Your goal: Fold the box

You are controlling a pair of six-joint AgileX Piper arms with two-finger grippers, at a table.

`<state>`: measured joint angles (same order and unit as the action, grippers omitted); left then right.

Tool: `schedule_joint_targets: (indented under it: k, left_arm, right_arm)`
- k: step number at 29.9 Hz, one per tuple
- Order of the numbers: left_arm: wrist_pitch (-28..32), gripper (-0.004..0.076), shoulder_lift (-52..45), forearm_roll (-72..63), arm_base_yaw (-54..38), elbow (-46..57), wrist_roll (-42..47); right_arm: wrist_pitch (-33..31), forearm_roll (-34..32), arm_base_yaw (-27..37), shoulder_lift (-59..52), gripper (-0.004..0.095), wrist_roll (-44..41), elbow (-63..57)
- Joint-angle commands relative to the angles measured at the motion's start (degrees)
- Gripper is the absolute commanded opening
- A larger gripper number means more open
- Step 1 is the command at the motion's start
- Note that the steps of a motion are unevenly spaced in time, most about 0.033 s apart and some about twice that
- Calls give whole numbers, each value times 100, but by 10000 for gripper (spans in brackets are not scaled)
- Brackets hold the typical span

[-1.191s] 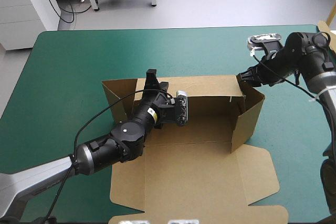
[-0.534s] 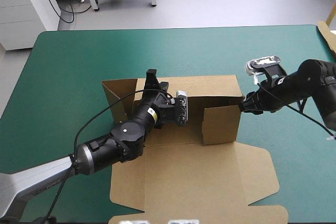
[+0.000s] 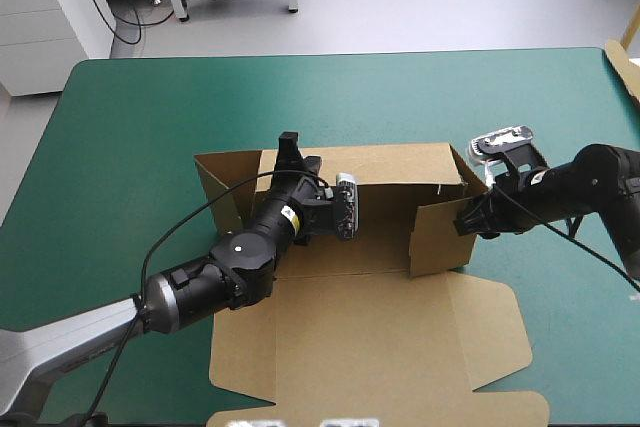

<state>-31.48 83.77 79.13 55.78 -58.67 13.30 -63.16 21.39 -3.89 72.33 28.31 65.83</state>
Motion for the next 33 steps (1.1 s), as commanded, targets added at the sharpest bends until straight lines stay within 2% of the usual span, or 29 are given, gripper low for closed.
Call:
schedule_joint_targets:
  k: [1,5,11,13,19,22,24,26,28,33]
  left_arm:
    - [60,-8,-201,15,44,-113,58]
    - [72,-8,-201,15,44,-113,58]
    - [85,-8,-201,15,44,-113,58]
    - [110,-8,-201,15,44,-113,58]
    - [241,-8,-201,15,44,-113,58]
    - [263,-8,-201,15,44,-113,58]
    - [263,-8,-201,5,44,-113,58]
    - [288,-8,-201,-5,44,-113,58]
    - [348,-8,-201,-5,44,-113,58]
    - [465,-8,-201,-5,44,-113,58]
  right_arm:
    - [474,284,21,-168,438,67,20]
    - [888,286,-57,-168,438,-78,-340]
    - [1651,89,-671,-192,436,-489,-643]
    - [1917,-249,-921,-192,436,-803,-643]
    - [2417,-1745,-1673,-192,428,-2554,-643]
    - [2598,-2437,-1961,-192,367,-3240,-643]
    - [2638,-2683,-2141,-192,288,-3541,-643]
    - [2638,-2709,-2279,-192,163,-3690,-643]
    - [2638,-2709,-2367,-192,-15,-3690,-643]
    - [2638,-2720,-2395,-192,-18,-3919,-643]
